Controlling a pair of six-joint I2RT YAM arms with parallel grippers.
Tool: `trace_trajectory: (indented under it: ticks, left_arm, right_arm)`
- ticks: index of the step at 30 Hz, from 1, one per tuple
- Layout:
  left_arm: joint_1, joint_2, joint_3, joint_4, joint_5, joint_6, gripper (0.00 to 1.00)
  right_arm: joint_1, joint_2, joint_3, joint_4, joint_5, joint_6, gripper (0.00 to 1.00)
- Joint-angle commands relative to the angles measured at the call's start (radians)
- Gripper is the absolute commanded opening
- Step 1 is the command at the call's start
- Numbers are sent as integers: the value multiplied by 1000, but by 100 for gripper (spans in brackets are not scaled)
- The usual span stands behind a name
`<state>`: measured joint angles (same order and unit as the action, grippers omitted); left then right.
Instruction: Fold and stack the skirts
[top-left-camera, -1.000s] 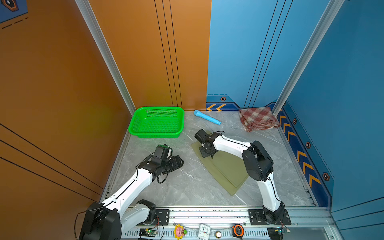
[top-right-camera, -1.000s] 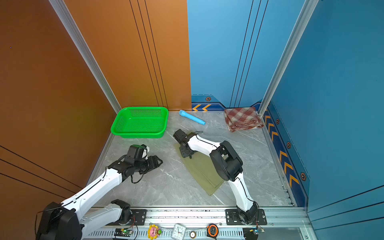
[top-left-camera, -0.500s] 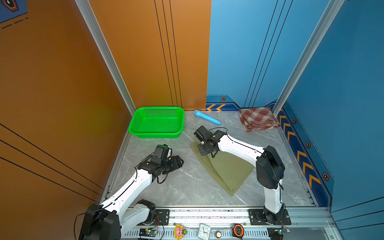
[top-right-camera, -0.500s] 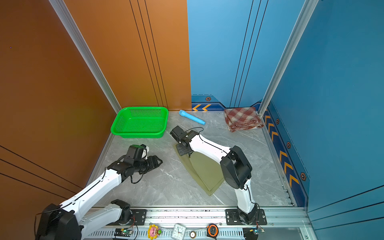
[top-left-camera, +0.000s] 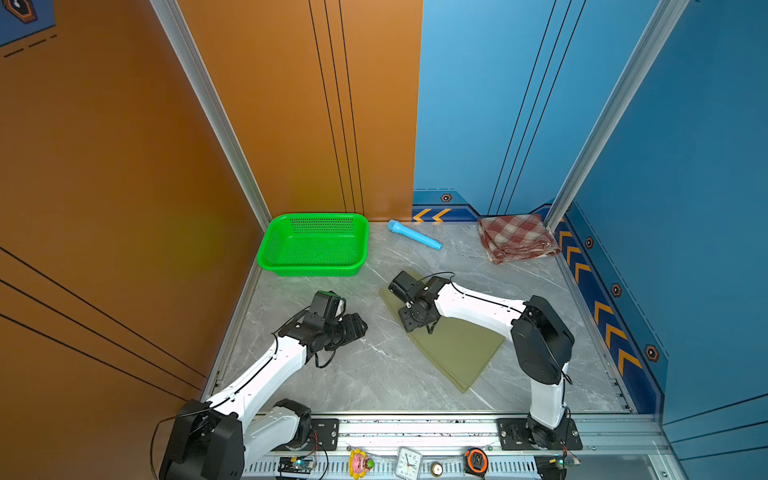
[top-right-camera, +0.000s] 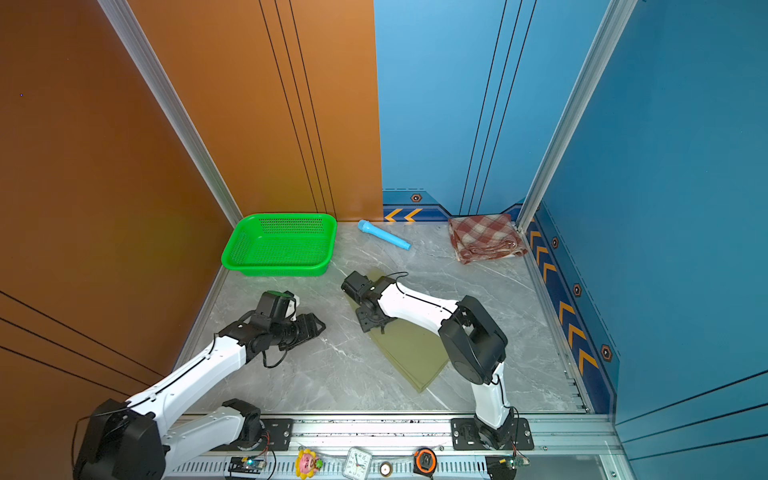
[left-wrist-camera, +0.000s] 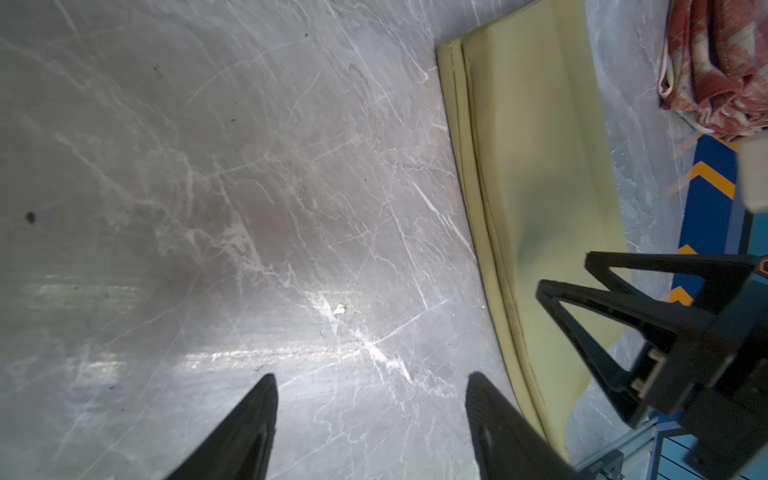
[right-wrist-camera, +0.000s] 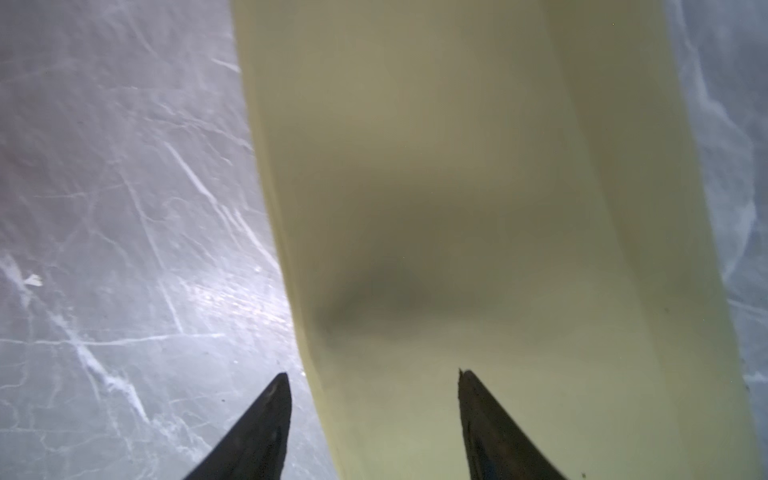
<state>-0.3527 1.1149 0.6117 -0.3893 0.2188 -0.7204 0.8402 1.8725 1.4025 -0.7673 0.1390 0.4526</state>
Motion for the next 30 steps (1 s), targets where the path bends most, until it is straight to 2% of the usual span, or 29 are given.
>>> trace_trajectory:
  ticks: [1,5,7,10,13,21,30]
  left_arm:
    - [-55,50,74,-2,-83,50,74]
    - [-162,166,194,-13,-182,112,76]
    - [-216,250,271,-14,-228,154,77]
    - [-273,386,401,-38,-298,224,78]
    - [-296,510,536,-43,-331,284,79]
    - [-269,768,771,-33,-355,393,79]
    - [-205,910,888,-26,-338,421,79]
  right_arm:
    - [-50,-148,-105,6,53,108,69]
    - [-131,-326,-320,77,65,261,72]
    - [-206,-425,-430,115,59,332,75]
    - [-276,-553,-556,141,66,408,81]
    - [-348,-663,-655,147,53,460,82]
    - [-451,-794,-776,141,-15,534,78]
    - [-481,-727,-813,219,-93,550,68]
